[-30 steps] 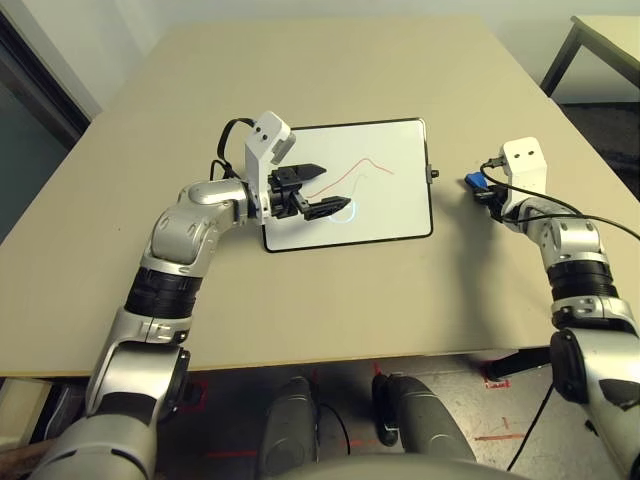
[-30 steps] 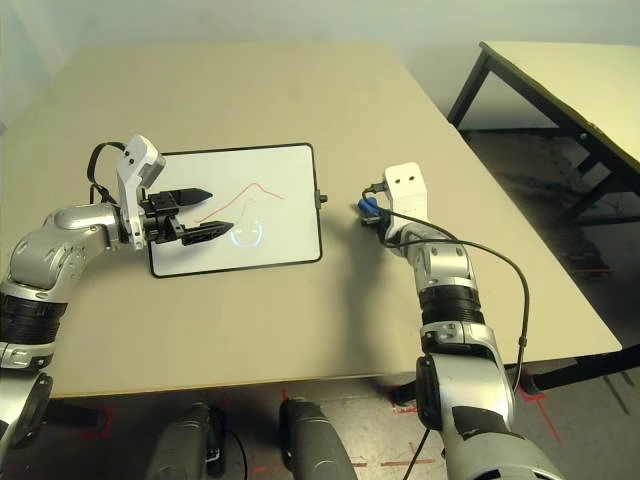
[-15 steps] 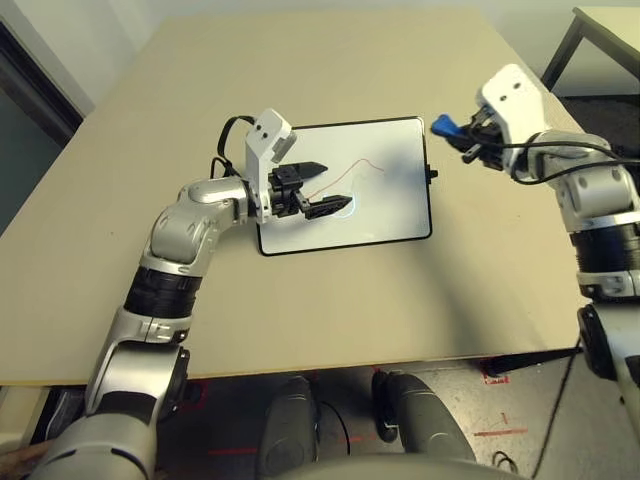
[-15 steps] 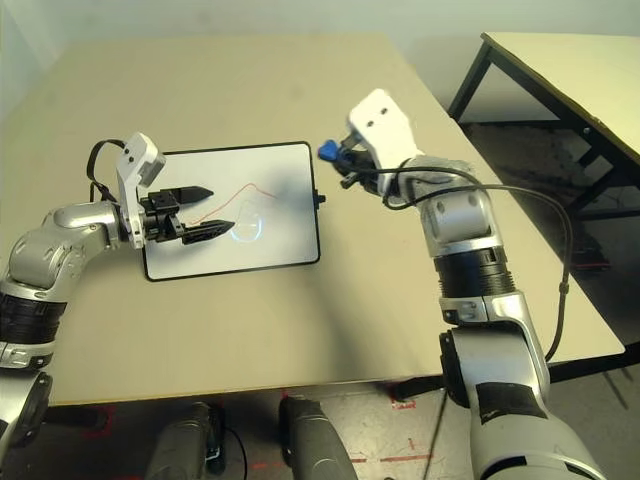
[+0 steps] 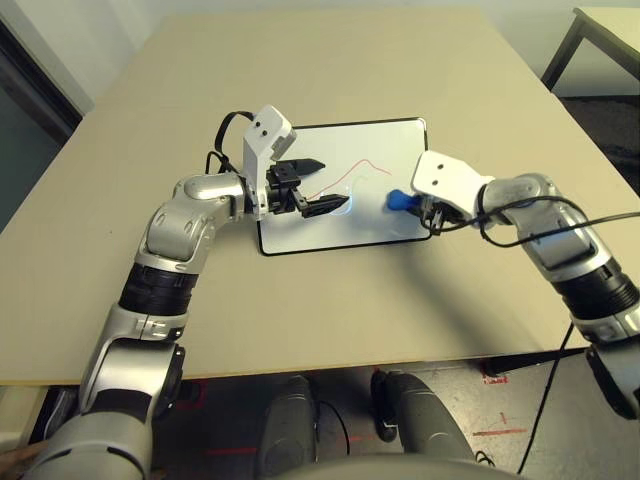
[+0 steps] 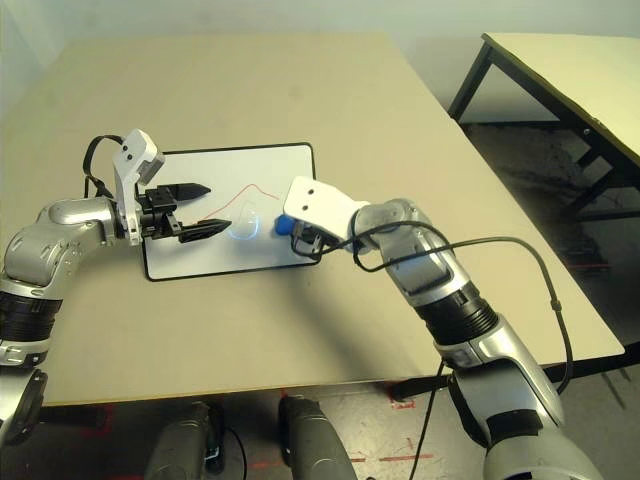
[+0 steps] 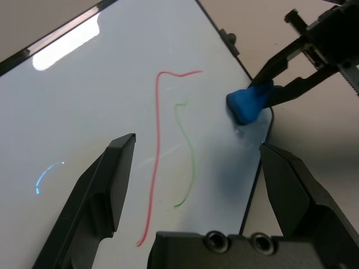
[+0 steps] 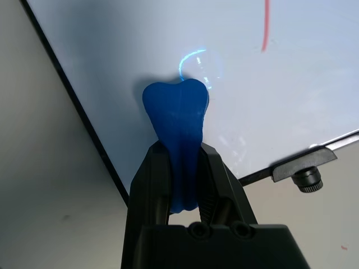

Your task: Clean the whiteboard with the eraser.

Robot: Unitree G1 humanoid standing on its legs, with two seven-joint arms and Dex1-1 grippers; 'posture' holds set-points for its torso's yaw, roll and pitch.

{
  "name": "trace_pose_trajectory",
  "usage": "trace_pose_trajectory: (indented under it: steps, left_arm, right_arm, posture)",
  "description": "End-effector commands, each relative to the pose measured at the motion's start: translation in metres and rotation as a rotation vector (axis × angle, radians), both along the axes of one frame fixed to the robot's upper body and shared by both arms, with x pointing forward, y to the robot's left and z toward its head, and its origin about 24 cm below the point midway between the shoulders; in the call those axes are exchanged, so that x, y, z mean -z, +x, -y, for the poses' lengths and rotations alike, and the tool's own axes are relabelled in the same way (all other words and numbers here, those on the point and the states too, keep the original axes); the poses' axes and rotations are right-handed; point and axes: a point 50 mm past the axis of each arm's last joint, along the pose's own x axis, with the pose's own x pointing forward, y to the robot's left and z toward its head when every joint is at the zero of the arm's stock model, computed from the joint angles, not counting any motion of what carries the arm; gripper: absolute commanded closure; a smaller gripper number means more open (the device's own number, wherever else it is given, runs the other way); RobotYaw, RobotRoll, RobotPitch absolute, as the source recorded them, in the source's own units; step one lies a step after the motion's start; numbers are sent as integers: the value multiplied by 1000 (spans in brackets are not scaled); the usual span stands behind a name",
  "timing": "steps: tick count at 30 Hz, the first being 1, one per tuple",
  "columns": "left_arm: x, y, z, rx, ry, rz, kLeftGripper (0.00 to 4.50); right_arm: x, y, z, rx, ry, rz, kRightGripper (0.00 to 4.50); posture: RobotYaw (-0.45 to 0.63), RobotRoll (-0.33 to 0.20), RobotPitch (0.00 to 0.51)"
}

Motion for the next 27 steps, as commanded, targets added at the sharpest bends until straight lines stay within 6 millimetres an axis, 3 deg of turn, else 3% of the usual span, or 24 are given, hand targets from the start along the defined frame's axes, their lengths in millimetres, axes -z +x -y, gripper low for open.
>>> trace_pose_trajectory:
  steps: [1, 6, 12, 16, 20, 24, 27]
  left_arm:
    - [-1, -2, 3, 12, 5, 3, 0]
    - [0, -3, 4, 16, 4, -3, 0]
    - [2, -4, 5, 19, 5, -9, 0]
    - [4, -4, 6, 21, 4, -11, 0]
    - [5, -4, 8, 26, 4, -13, 0]
    - [6, -4, 11, 33, 2, -14, 0]
    - [7, -5, 11, 34, 1, -15, 0]
  right_arm:
    - [-12, 22, 11, 133, -11, 106, 3881]
    - [-20, 29, 7, 130, 3, 153, 3881]
    - [7, -1, -6, 0, -61, 20, 3882]
    - [13, -15, -12, -52, -80, -17, 3882]
    - [4, -5, -14, -36, -81, 28, 3882]
    - [-21, 23, -13, 37, -74, 153, 3883]
    - [-29, 34, -10, 65, -88, 192, 3883]
  posture:
    - [-38, 0, 183]
    - [-38, 0, 182]
    - [-38, 0, 181]
    - [-41, 0, 179]
    - [-45, 0, 175]
    - [-44, 0, 171]
    - [-38, 0, 167]
